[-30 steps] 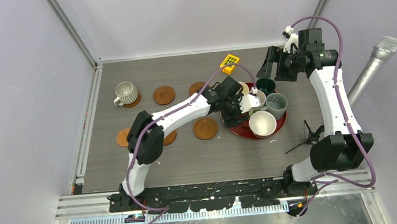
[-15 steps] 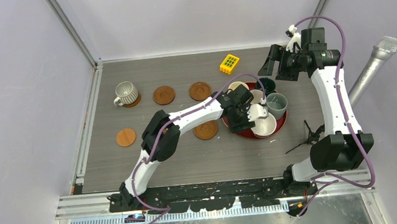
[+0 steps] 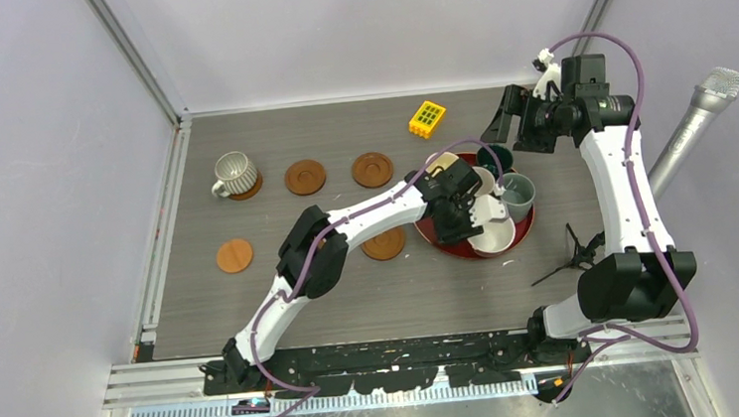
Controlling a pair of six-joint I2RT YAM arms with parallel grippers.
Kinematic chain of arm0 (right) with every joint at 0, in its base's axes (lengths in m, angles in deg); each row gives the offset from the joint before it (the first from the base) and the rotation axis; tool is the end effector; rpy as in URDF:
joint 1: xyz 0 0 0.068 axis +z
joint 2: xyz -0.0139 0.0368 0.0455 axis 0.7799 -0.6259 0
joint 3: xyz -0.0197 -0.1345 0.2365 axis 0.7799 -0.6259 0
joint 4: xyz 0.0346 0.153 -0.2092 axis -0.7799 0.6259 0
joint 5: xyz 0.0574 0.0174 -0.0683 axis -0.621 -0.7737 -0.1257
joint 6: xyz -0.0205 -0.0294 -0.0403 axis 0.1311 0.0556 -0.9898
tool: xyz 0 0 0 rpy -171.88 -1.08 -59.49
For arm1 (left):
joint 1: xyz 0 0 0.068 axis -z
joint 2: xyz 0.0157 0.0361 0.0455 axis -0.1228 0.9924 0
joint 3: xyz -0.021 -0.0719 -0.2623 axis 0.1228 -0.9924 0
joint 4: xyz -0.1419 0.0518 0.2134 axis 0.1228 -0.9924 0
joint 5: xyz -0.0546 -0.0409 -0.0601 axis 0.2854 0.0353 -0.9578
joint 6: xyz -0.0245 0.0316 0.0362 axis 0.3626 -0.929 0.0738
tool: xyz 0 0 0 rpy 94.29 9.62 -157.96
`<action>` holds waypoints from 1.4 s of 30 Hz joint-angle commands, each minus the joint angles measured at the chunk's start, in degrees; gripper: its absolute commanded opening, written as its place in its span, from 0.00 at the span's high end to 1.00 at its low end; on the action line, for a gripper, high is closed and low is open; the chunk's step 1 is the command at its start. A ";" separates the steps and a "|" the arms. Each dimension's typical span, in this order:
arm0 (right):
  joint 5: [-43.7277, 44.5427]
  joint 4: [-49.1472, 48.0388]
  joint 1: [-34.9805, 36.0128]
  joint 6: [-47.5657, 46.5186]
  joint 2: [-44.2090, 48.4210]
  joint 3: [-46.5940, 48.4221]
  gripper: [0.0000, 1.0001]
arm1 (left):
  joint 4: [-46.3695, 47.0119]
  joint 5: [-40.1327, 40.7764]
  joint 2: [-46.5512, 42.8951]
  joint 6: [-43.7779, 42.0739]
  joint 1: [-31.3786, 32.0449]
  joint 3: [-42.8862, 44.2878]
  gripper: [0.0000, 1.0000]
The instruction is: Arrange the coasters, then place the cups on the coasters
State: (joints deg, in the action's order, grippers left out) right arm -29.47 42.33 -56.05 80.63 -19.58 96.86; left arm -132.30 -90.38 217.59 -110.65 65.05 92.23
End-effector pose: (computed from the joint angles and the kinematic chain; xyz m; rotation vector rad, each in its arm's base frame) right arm 0.2954 -0.0094 0.3884 0.1211 2.3753 0.5873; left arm 0.2613 -0.4357 0.1947 1.8780 1.9059 -0.5291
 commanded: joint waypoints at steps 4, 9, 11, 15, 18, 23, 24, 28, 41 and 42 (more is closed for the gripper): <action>-1.20 -1.71 -0.56 1.05 2.98 -0.54 0.15 | 2.94 -0.92 0.06 0.63 0.13 1.80 0.69; -1.45 -1.68 -0.65 1.08 2.98 -0.54 0.14 | 3.58 -0.82 -0.78 1.20 0.10 1.93 0.94; -1.65 -1.71 -0.65 1.08 2.89 -0.67 0.15 | 4.65 -0.90 -1.85 1.53 0.06 1.06 1.00; -2.04 -1.78 -0.74 1.28 2.72 -0.55 0.15 | 7.14 -1.19 -4.54 2.23 0.02 -2.19 1.00; -2.39 -2.00 -0.81 1.37 2.71 -0.45 0.15 | 9.61 -1.94 -7.26 3.97 -0.52 -5.26 1.00; -2.91 -2.27 -0.75 1.63 2.62 -0.58 0.15 | 15.36 -2.55 -11.68 5.04 -1.36 -10.72 1.00; -3.02 -2.32 -0.75 1.56 2.60 -0.62 0.15 | 16.51 -2.78 -12.45 5.09 -1.47 -11.84 1.00; -3.05 -2.17 -0.74 1.49 2.49 -0.54 0.15 | 19.06 -3.29 -14.83 5.38 -2.06 -14.07 1.00; -3.38 -2.65 -0.74 1.89 1.60 0.34 0.15 | 23.08 -5.81 -22.44 5.61 -5.02 -21.83 1.00; -3.56 -2.68 -0.74 2.04 1.35 0.33 0.15 | 22.92 -5.73 -22.57 5.43 -5.15 -22.32 1.00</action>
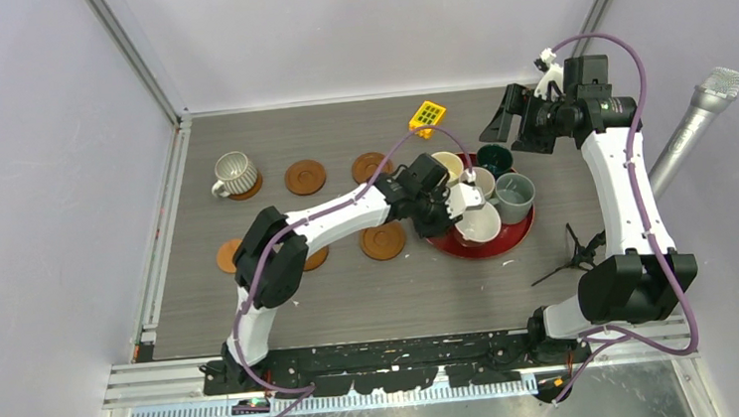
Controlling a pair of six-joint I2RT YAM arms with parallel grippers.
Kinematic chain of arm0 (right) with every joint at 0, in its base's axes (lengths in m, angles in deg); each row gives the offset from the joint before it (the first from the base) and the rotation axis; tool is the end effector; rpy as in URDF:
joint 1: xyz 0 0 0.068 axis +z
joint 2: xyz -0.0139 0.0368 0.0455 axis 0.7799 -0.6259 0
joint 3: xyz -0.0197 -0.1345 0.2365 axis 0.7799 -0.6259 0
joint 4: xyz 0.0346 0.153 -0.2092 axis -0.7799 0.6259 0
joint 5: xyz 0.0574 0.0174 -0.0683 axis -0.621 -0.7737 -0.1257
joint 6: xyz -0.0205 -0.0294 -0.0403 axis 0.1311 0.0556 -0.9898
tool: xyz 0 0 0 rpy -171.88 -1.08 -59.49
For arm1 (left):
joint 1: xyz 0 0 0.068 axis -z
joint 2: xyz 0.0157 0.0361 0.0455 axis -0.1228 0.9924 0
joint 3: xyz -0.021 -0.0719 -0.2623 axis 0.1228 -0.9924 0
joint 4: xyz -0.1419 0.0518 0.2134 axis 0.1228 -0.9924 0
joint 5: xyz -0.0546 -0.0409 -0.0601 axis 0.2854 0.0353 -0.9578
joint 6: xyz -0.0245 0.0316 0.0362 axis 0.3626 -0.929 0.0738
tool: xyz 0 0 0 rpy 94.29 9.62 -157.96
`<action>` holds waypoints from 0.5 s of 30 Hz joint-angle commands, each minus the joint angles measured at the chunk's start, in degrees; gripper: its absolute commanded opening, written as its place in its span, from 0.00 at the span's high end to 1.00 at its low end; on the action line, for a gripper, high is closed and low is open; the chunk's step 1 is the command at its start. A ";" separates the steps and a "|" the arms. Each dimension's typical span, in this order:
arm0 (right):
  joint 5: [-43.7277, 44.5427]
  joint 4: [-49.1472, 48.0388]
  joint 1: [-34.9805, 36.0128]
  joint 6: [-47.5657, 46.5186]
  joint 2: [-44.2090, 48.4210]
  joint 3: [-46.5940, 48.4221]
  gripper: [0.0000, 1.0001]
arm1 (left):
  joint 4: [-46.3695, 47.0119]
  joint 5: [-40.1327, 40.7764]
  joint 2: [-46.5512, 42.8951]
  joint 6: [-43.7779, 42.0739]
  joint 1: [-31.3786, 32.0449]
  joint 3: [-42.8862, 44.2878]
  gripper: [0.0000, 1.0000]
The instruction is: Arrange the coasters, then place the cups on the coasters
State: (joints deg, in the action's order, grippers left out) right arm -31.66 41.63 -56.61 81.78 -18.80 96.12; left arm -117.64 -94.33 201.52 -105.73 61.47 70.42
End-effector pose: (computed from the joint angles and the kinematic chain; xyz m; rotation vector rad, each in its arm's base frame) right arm 0.2923 -0.0108 0.3895 0.1329 2.3576 0.6355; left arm 0.2577 -0.3802 0.2229 1.6780 1.8852 -0.6495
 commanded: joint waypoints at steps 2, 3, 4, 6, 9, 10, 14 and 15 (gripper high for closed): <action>-1.63 -2.01 -0.17 1.11 0.31 1.07 0.14 | 7.68 -1.80 -6.32 0.29 -1.76 -0.85 1.00; -1.77 -2.08 -0.17 1.19 0.15 1.08 0.14 | 7.46 -1.76 -6.08 0.23 -1.84 -1.07 1.00; -1.82 -2.12 -0.17 1.22 0.05 1.12 0.15 | 7.36 -1.55 -5.88 -0.09 -1.85 -1.27 1.00; -1.87 -2.13 -0.17 1.22 -0.19 1.32 0.15 | 7.36 -0.88 -5.50 -0.71 -1.93 -1.85 1.00; -2.04 -2.15 -0.22 1.23 -0.52 1.54 0.14 | 8.20 -0.55 -4.88 -0.66 -2.78 -2.57 1.00; -2.09 -2.14 -0.18 1.28 -0.60 1.52 0.15 | 8.23 -0.55 -4.48 -0.50 -3.08 -2.58 1.00; -2.20 -2.03 -0.17 1.29 -0.71 1.52 0.15 | 7.49 -0.61 -2.93 -0.93 -4.02 -2.03 1.00; -2.23 -2.01 -0.17 1.25 -0.78 1.53 0.14 | 6.92 -0.95 -2.60 -1.67 -4.14 -1.74 1.00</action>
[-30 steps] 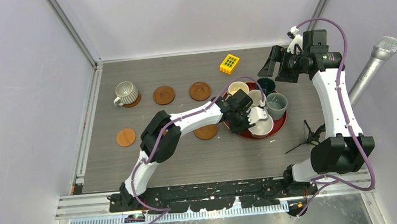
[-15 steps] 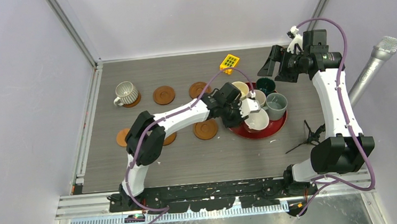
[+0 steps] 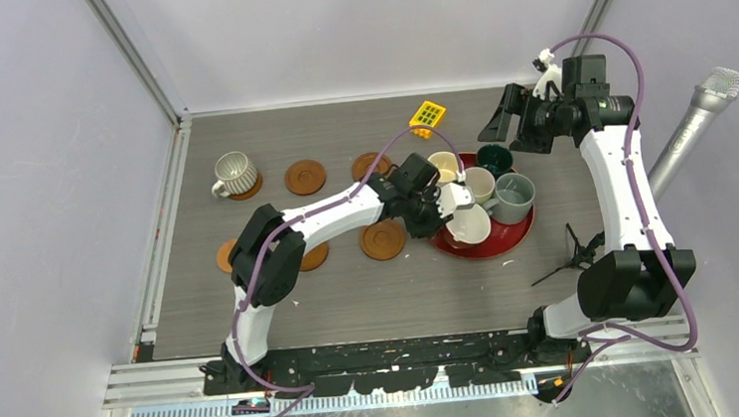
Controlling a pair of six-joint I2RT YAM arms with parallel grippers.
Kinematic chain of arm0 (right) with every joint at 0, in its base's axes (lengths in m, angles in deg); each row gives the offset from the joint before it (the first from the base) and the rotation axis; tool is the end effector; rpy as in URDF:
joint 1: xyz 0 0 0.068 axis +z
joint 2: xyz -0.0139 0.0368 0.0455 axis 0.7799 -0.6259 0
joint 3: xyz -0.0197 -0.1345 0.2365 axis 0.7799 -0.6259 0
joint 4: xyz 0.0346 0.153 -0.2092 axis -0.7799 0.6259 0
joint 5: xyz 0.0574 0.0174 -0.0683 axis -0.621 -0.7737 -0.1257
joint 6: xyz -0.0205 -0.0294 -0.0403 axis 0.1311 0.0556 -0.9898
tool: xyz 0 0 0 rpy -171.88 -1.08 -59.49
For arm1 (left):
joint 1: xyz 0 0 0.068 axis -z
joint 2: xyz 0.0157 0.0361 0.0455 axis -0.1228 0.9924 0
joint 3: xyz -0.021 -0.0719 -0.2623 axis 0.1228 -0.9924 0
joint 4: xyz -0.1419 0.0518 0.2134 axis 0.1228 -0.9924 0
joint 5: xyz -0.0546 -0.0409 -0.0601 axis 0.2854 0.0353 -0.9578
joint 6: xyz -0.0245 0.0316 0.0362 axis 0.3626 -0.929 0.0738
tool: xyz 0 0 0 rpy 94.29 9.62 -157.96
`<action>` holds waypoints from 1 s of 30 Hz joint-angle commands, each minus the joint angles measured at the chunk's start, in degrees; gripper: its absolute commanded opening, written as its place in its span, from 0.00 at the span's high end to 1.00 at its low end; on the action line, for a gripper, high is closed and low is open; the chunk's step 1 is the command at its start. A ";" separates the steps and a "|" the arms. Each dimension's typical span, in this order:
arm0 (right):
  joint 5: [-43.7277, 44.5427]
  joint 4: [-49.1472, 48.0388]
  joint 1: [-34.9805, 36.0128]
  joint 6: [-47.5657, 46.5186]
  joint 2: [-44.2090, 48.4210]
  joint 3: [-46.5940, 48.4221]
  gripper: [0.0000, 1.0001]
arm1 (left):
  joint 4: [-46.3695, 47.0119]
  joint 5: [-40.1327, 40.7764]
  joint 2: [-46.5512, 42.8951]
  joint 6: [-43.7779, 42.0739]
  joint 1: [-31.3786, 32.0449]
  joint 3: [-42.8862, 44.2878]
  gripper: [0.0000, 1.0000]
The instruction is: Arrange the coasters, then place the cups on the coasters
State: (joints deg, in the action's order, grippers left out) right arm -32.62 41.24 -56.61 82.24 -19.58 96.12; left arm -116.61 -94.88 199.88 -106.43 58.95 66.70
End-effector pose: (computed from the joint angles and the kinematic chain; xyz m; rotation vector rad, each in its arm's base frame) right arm 0.2964 -0.0107 0.3865 0.1368 2.3622 0.6605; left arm 0.2678 -0.3609 0.2162 1.6541 1.9192 -0.6372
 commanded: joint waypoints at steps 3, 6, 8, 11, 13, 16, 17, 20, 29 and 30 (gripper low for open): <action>-1.20 -1.71 -0.18 0.79 -0.18 1.61 0.14 | 4.27 -1.49 -0.54 -3.09 -1.54 2.27 0.84; -1.22 -1.68 -0.17 0.76 -0.44 1.77 0.15 | 3.74 -1.87 -0.27 -3.74 -1.53 2.28 0.67; -1.22 -1.71 -0.17 0.73 -0.53 1.85 0.14 | 3.66 -1.85 -0.01 -3.96 -1.54 2.53 0.63; -1.22 -1.77 -0.17 0.69 -0.70 1.94 0.15 | 3.36 -1.70 0.60 -4.29 -1.54 3.05 0.61; -1.22 -1.76 -0.17 0.67 -0.80 1.96 0.15 | 3.38 -1.84 1.14 -4.46 -1.53 3.30 0.61; -1.09 -1.76 -0.22 0.56 -0.80 2.09 0.15 | 3.35 -2.17 1.63 -5.31 -1.54 3.29 0.60; -1.00 -1.75 -0.18 0.51 -0.73 2.05 0.14 | 3.37 -2.28 1.76 -5.82 -1.54 3.18 0.59; -1.08 -1.70 -0.17 0.47 -0.72 1.97 0.15 | 3.11 -2.73 2.16 -6.93 -1.54 3.07 0.58; -0.94 -1.68 -0.17 0.32 -0.83 1.87 0.15 | 3.29 -2.87 5.04 -7.05 -1.54 4.90 0.53; -0.95 -1.68 -0.22 0.27 -0.86 1.92 0.15 | 3.22 -2.87 5.42 -6.96 -1.54 5.32 0.53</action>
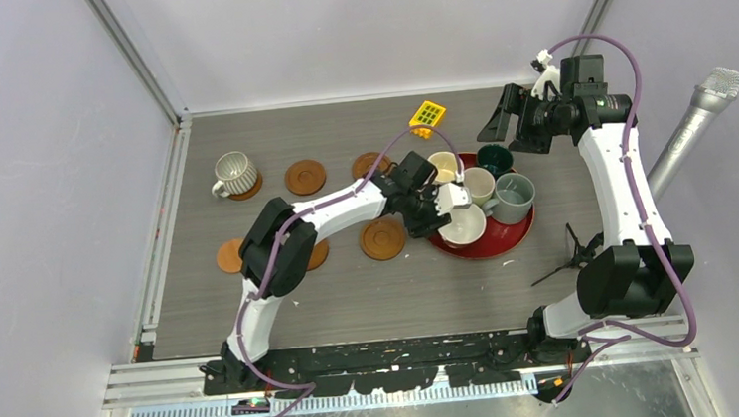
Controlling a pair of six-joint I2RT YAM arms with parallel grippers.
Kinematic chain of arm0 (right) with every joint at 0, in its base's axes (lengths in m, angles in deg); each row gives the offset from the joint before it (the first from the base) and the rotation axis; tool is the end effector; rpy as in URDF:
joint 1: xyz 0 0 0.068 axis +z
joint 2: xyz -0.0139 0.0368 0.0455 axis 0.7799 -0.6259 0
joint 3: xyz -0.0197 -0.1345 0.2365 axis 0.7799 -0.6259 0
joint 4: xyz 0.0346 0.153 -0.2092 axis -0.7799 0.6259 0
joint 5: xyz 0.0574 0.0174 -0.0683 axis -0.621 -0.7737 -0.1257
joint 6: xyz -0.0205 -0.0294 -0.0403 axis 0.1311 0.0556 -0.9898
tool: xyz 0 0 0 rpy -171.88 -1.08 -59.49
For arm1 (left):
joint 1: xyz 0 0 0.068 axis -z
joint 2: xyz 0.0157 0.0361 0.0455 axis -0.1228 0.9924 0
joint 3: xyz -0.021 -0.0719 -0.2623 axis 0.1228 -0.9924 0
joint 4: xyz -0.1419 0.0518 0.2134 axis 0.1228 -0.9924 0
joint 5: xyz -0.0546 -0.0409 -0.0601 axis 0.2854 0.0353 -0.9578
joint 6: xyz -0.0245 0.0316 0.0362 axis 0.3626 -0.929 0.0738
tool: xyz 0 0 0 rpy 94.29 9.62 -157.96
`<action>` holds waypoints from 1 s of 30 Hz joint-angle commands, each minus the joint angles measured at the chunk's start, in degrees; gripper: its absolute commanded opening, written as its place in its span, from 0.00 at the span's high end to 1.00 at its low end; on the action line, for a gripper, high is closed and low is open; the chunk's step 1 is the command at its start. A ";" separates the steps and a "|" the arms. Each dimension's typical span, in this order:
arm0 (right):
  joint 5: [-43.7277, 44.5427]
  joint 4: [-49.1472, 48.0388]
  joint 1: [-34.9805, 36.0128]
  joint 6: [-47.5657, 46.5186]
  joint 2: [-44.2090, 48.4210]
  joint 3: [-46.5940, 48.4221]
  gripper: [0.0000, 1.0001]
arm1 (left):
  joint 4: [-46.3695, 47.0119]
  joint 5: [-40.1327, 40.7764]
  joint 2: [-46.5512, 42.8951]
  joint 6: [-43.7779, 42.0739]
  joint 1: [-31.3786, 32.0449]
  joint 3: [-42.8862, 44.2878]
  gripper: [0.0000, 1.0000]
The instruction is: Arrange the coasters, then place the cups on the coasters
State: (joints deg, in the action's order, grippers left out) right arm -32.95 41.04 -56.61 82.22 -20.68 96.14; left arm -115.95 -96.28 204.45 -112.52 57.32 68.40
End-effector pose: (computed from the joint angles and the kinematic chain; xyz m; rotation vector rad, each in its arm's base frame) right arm 0.3018 -0.0110 0.3816 0.1398 2.3756 0.6701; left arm 0.2852 -0.3631 0.1916 1.7398 1.8657 -0.6137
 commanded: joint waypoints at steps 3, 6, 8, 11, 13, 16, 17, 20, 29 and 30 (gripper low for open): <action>-0.63 -1.40 -0.17 0.25 0.12 2.10 0.15 | 2.44 -1.70 1.52 -0.56 0.15 4.70 0.58; -0.63 -1.23 -0.19 0.10 0.11 2.20 0.15 | 2.51 -2.39 1.22 -0.07 0.17 5.04 0.72; -0.67 -1.15 -0.17 -0.07 0.07 2.14 0.15 | 2.69 -2.80 0.59 0.20 0.10 4.85 0.83; -0.63 -1.15 -0.22 -0.08 0.12 2.16 0.15 | 3.91 -2.87 -0.90 1.01 0.08 3.67 0.99; -0.50 -1.13 -0.22 -0.11 0.11 2.33 0.15 | 5.85 -2.72 -2.41 1.80 0.04 1.96 1.00; -0.42 -1.05 -0.17 -0.19 0.11 2.54 0.15 | 10.26 -2.39 -5.25 3.32 -0.07 -1.78 1.00; -0.37 -1.03 -0.22 -0.20 0.05 2.60 0.15 | 11.98 -2.31 -6.27 3.67 -0.07 -2.96 1.00; -0.28 -1.04 -0.17 -0.18 -0.01 2.55 0.15 | 16.33 -1.86 -9.49 4.68 -0.12 -6.03 1.00; 0.41 -1.21 -0.17 -0.23 0.18 3.40 0.14 | 23.20 -0.17 -14.88 6.12 -0.66 -11.03 1.00; 0.49 -1.22 -0.17 -0.30 0.16 3.61 0.14 | 23.39 -0.19 -15.49 6.27 -0.87 -11.38 1.00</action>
State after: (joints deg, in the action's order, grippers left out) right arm -32.88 41.02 -56.61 82.16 -21.05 96.73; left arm -104.54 -96.10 196.19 -107.61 57.51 56.71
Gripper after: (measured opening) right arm 0.854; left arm 0.214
